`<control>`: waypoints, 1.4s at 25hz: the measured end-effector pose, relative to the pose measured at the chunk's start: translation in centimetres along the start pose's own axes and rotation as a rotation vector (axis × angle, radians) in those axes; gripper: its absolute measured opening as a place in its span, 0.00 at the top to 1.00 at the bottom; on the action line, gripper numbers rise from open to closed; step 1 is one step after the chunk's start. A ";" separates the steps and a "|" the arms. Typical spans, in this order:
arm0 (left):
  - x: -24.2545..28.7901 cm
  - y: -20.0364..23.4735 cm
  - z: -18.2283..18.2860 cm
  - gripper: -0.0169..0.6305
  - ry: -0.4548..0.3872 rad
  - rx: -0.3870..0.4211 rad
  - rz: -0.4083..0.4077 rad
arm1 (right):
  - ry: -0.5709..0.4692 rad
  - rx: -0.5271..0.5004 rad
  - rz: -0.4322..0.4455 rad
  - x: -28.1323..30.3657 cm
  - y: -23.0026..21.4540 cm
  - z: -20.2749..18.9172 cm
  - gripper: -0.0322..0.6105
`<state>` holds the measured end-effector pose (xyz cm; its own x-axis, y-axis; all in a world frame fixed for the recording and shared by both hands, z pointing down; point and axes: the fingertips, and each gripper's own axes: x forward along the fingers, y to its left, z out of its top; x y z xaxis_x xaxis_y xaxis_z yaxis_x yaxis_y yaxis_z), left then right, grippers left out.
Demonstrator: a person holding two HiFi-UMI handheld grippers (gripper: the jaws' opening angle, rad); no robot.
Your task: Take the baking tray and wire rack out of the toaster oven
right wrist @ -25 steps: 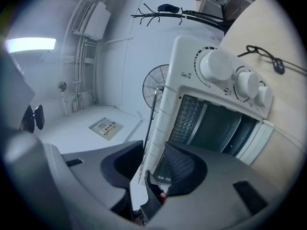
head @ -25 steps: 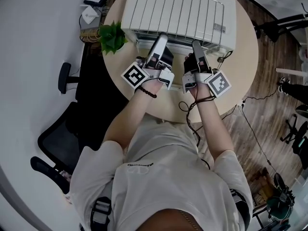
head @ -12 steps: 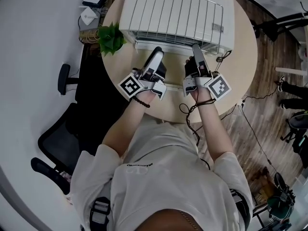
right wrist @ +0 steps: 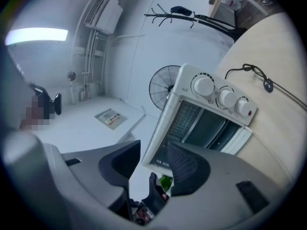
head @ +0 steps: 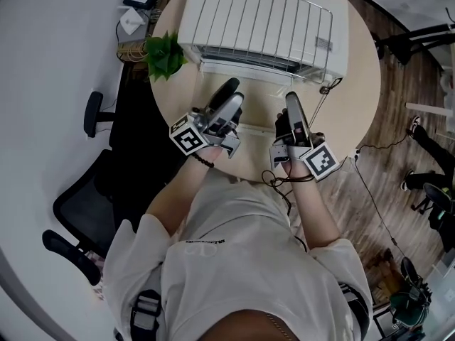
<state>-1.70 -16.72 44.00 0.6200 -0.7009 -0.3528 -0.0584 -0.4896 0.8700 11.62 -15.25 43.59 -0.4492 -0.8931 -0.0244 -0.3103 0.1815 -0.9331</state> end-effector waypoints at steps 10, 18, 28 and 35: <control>0.5 13.7 -0.4 0.57 -0.091 -0.116 0.267 | 0.069 0.118 -0.111 6.0 -10.9 -3.7 0.68; 0.9 19.1 0.3 0.60 -0.155 -0.164 0.326 | 0.018 0.176 -0.170 9.6 -15.9 -3.9 0.68; 2.9 20.7 0.9 0.61 -0.192 -0.190 0.322 | -0.049 0.201 -0.208 11.3 -19.1 -2.4 0.68; 3.6 21.8 1.4 0.69 -0.215 -0.193 0.325 | -0.069 0.193 -0.202 12.3 -19.4 -1.4 0.68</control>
<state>-1.78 -30.66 61.24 0.4157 -0.9044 -0.0960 -0.0634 -0.1341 0.9889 10.92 -29.18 61.88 -0.3345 -0.9302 0.1512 -0.2194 -0.0791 -0.9724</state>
